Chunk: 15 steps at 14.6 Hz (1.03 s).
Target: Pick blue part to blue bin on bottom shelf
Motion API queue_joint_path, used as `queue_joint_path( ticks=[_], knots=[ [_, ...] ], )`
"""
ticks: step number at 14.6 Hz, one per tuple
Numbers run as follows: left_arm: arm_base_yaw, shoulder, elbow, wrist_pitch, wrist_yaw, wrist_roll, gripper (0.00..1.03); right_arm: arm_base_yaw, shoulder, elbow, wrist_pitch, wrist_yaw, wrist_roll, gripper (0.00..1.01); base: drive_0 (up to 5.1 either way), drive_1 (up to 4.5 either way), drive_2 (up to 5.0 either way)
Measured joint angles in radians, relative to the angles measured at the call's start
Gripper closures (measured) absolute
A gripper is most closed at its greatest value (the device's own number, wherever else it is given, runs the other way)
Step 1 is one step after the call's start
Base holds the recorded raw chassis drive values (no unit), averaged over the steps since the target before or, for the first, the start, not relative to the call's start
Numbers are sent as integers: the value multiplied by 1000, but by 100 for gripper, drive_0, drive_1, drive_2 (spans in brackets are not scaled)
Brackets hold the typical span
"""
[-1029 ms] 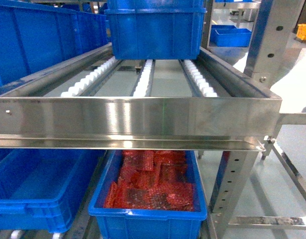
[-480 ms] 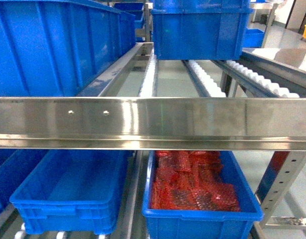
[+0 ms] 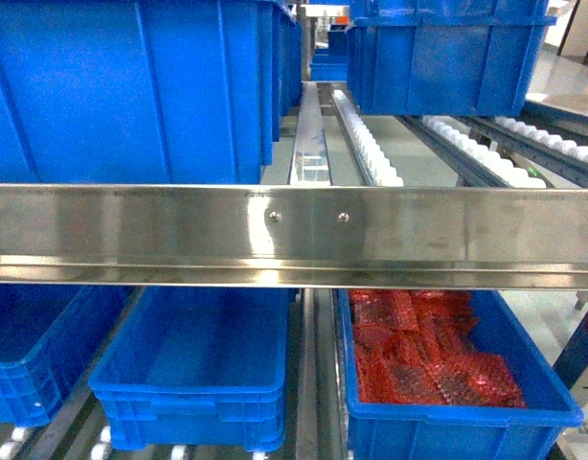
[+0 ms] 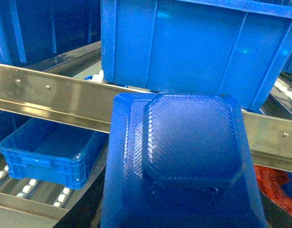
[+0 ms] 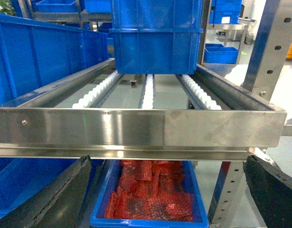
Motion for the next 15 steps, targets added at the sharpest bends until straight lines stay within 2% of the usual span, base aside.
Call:
queue_joint_path(
  ticks=[15],
  knots=[
    [0,2,0,0,0,0,60,0,0,0,3,0,0,3,0,0,0]
  ],
)
